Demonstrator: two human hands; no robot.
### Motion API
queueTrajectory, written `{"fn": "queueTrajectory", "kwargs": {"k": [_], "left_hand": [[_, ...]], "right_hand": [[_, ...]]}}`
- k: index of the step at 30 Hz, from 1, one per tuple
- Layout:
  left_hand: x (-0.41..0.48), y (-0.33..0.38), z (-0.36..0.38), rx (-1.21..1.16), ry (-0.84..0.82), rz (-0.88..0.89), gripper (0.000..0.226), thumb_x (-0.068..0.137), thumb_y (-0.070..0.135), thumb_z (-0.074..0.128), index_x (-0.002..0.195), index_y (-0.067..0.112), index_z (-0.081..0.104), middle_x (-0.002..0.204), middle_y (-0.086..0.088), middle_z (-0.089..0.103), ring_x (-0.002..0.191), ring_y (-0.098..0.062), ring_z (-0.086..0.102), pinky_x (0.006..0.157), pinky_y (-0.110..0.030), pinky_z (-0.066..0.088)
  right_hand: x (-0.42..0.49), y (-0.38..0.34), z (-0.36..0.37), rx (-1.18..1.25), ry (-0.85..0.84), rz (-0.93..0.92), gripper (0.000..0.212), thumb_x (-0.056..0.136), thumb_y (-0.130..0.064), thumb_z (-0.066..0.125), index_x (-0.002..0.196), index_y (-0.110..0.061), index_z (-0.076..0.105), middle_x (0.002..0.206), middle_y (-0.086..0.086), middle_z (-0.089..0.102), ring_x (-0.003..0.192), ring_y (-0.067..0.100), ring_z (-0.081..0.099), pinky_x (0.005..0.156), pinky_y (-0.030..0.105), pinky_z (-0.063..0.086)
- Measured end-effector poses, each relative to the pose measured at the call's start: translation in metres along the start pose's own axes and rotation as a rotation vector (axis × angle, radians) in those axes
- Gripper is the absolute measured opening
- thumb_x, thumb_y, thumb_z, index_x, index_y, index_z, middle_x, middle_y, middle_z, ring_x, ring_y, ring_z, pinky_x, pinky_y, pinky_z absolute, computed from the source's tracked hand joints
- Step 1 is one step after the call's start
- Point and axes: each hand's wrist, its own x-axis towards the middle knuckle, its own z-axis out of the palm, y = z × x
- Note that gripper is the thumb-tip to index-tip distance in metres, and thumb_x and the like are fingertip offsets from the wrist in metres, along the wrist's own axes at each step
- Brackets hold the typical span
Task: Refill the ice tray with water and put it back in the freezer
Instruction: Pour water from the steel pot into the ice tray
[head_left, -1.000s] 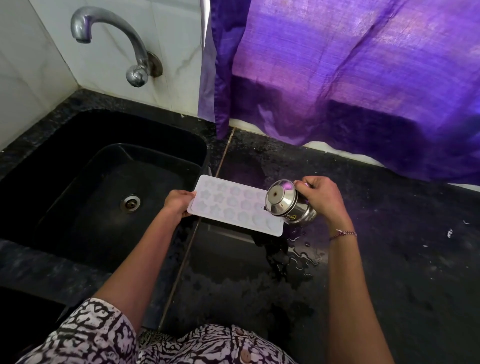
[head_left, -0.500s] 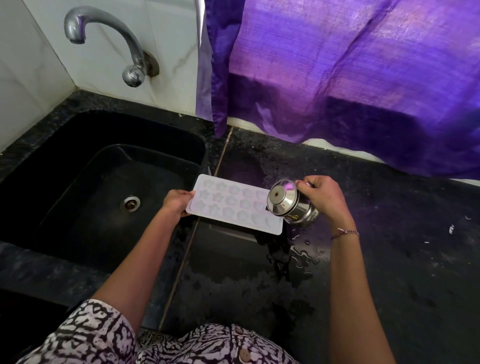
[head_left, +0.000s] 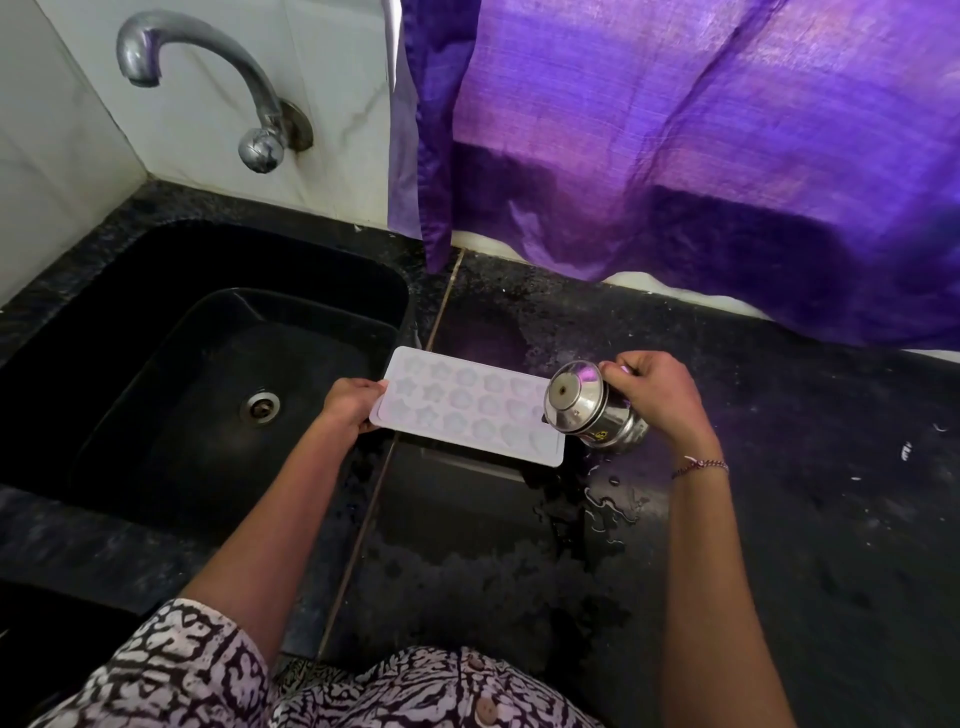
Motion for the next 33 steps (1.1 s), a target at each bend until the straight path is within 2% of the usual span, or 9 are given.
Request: {"fn": "queueTrajectory", "kwargs": {"k": [4, 6, 8, 11, 14, 17, 21, 25, 33], "left_hand": [[0.001, -0.001, 0.0, 0.015, 0.01, 0.005, 0.007, 0.087, 0.006, 0.064, 0.094, 0.005, 0.062, 0.089, -0.009, 0.063, 0.065, -0.016, 0.059, 0.042, -0.019, 0.051], [0.002, -0.001, 0.0, 0.022, 0.011, 0.002, 0.002, 0.087, 0.006, 0.064, 0.086, 0.005, 0.062, 0.094, -0.011, 0.063, 0.065, -0.016, 0.06, 0.046, -0.022, 0.051], [0.003, -0.001, 0.0, 0.014, 0.012, 0.002, 0.01, 0.086, 0.007, 0.065, 0.077, 0.008, 0.06, 0.092, -0.01, 0.063, 0.065, -0.017, 0.06, 0.042, -0.019, 0.051], [0.004, -0.001, 0.0, 0.013, 0.012, 0.004, 0.008, 0.087, 0.009, 0.065, 0.081, 0.005, 0.06, 0.086, -0.007, 0.062, 0.064, -0.017, 0.06, 0.038, -0.016, 0.048], [0.005, -0.002, 0.0, 0.005, 0.007, 0.003, 0.005, 0.088, 0.009, 0.064, 0.089, 0.005, 0.062, 0.079, -0.004, 0.062, 0.065, -0.017, 0.06, 0.041, -0.02, 0.049], [0.007, -0.003, -0.001, 0.002, -0.001, -0.001, 0.008, 0.089, 0.008, 0.062, 0.08, 0.006, 0.061, 0.079, -0.003, 0.062, 0.065, -0.017, 0.06, 0.048, -0.025, 0.049], [0.006, -0.003, -0.001, -0.011, -0.006, 0.004, 0.01, 0.088, 0.006, 0.062, 0.077, 0.007, 0.06, 0.078, -0.002, 0.063, 0.065, -0.017, 0.06, 0.038, -0.018, 0.049], [0.004, -0.002, 0.0, -0.002, -0.005, 0.007, 0.014, 0.088, 0.007, 0.063, 0.074, 0.009, 0.06, 0.078, -0.003, 0.062, 0.065, -0.016, 0.06, 0.037, -0.016, 0.048], [0.005, -0.003, -0.001, 0.025, 0.0, 0.014, 0.009, 0.087, 0.009, 0.064, 0.079, 0.01, 0.061, 0.09, -0.008, 0.063, 0.067, -0.016, 0.061, 0.05, -0.024, 0.051]], "right_hand": [[-0.001, 0.005, -0.005, -0.012, -0.003, 0.015, 0.035, 0.087, -0.027, 0.06, 0.059, -0.015, 0.043, 0.059, 0.006, 0.042, 0.057, 0.016, 0.037, 0.055, 0.028, 0.029], [-0.001, 0.007, -0.006, -0.018, -0.002, 0.022, 0.034, 0.087, -0.027, 0.06, 0.06, -0.015, 0.044, 0.059, 0.006, 0.042, 0.058, 0.017, 0.037, 0.056, 0.028, 0.029], [-0.001, 0.008, -0.007, -0.026, -0.001, 0.024, 0.034, 0.087, -0.027, 0.06, 0.06, -0.015, 0.045, 0.059, 0.007, 0.043, 0.058, 0.017, 0.038, 0.056, 0.028, 0.029], [-0.001, 0.008, -0.008, -0.032, 0.0, 0.022, 0.033, 0.087, -0.028, 0.06, 0.06, -0.015, 0.046, 0.059, 0.007, 0.044, 0.058, 0.016, 0.038, 0.056, 0.028, 0.03], [-0.001, 0.008, -0.008, -0.037, -0.002, 0.021, 0.035, 0.087, -0.028, 0.06, 0.059, -0.015, 0.042, 0.06, 0.007, 0.042, 0.057, 0.016, 0.036, 0.055, 0.028, 0.028], [-0.002, 0.006, -0.007, -0.059, -0.002, 0.013, 0.038, 0.087, -0.027, 0.059, 0.058, -0.016, 0.036, 0.059, 0.007, 0.038, 0.054, 0.015, 0.032, 0.052, 0.028, 0.024], [-0.002, 0.005, -0.006, -0.077, -0.002, 0.002, 0.037, 0.087, -0.027, 0.059, 0.059, -0.015, 0.038, 0.058, 0.007, 0.037, 0.051, 0.014, 0.03, 0.051, 0.027, 0.023], [-0.001, 0.006, -0.005, -0.081, -0.007, 0.0, 0.035, 0.087, -0.027, 0.06, 0.06, -0.015, 0.041, 0.058, 0.006, 0.038, 0.05, 0.013, 0.03, 0.051, 0.027, 0.024], [0.003, 0.014, -0.006, -0.009, -0.007, 0.011, 0.035, 0.087, -0.027, 0.06, 0.06, -0.016, 0.041, 0.06, 0.007, 0.039, 0.056, 0.016, 0.034, 0.055, 0.027, 0.026]]}}
